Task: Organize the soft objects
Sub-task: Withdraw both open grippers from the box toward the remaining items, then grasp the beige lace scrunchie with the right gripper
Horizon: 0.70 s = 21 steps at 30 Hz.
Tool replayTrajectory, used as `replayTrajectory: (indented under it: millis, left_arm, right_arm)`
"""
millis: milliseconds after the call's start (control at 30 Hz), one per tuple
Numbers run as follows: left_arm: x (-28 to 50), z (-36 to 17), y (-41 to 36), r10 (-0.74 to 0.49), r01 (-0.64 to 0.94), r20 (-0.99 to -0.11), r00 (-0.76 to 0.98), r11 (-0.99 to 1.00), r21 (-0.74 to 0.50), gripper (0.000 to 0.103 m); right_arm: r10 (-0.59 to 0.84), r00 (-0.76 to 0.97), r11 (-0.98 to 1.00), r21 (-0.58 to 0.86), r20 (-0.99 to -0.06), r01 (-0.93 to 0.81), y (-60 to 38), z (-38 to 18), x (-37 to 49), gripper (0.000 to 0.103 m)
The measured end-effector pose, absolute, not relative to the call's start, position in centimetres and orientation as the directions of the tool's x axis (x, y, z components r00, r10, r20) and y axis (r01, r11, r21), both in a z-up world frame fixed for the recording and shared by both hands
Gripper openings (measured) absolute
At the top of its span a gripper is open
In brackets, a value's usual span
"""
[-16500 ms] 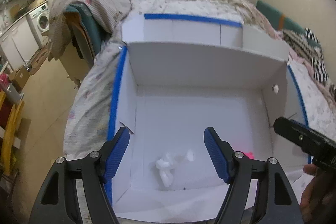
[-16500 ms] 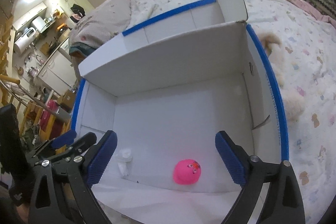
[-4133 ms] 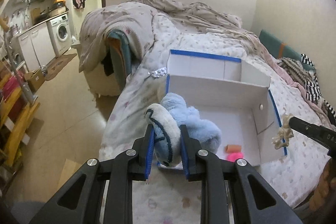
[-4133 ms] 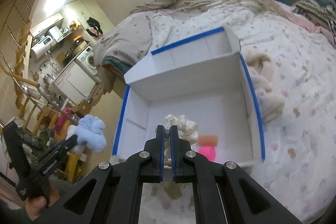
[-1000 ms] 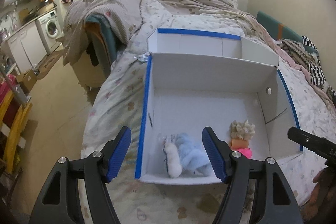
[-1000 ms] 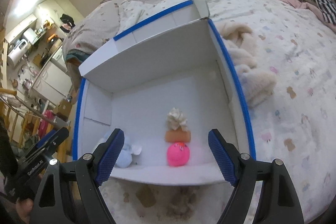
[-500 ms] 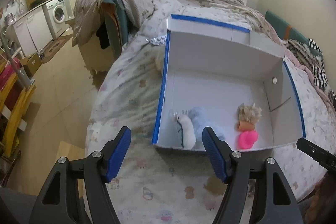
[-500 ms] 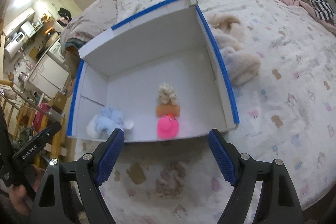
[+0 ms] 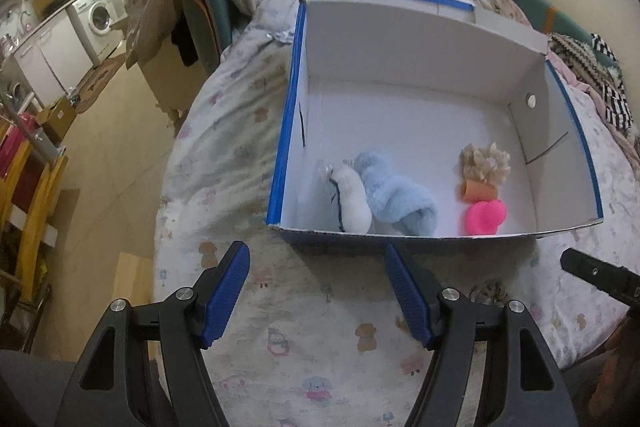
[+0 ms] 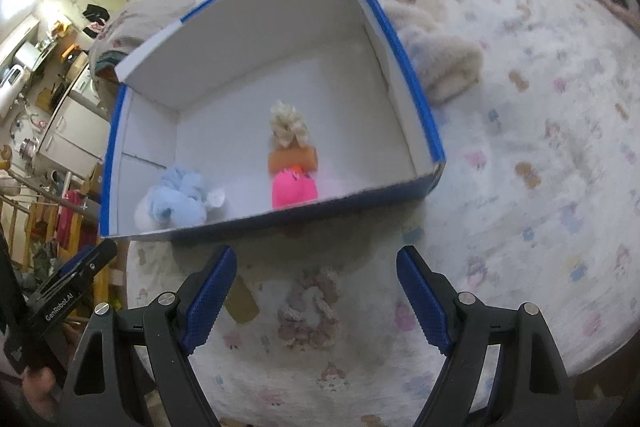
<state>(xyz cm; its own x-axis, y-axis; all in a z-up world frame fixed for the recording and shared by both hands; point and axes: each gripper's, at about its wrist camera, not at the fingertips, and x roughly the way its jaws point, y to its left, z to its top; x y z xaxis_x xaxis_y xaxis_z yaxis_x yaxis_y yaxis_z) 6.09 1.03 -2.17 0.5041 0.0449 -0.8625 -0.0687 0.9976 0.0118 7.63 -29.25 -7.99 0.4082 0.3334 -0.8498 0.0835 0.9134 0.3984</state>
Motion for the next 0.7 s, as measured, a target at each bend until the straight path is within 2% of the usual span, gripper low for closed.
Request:
replayTrajectory:
  millis: [100, 200, 367, 700]
  left_arm:
    - [6.3, -2.5, 0.9, 0.038, -0.065, -0.871, 0.49, 0.998, 0.007, 0.068]
    - [6.5, -3.0, 0.5, 0.032, -0.05, -0.879, 0.476, 0.999, 0.009, 0.068]
    - [6.6, -3.6, -0.4, 0.013, -0.021, -0.891, 0.453, 1.0, 0.004, 0.068]
    - [6.6, -4.0, -1.4, 0.013, 0.006, -0.895, 0.447, 1.0, 0.018, 0.068]
  right_arm:
    - [0.375, 0.35, 0.896, 0.432, -0.859, 0.1, -29.1, -9.5, 8.1, 0.087]
    - [0.368, 0.268, 0.907, 0.407, -0.89, 0.106, -28.1, -11.5, 8.7, 0.087]
    - [0.308, 0.153, 0.947, 0.317, -0.939, 0.043, -25.2, -14.1, 9.1, 0.087]
    - [0.175, 0.078, 0.981, 0.168, -0.981, -0.096, -20.6, -16.9, 9.0, 0.087]
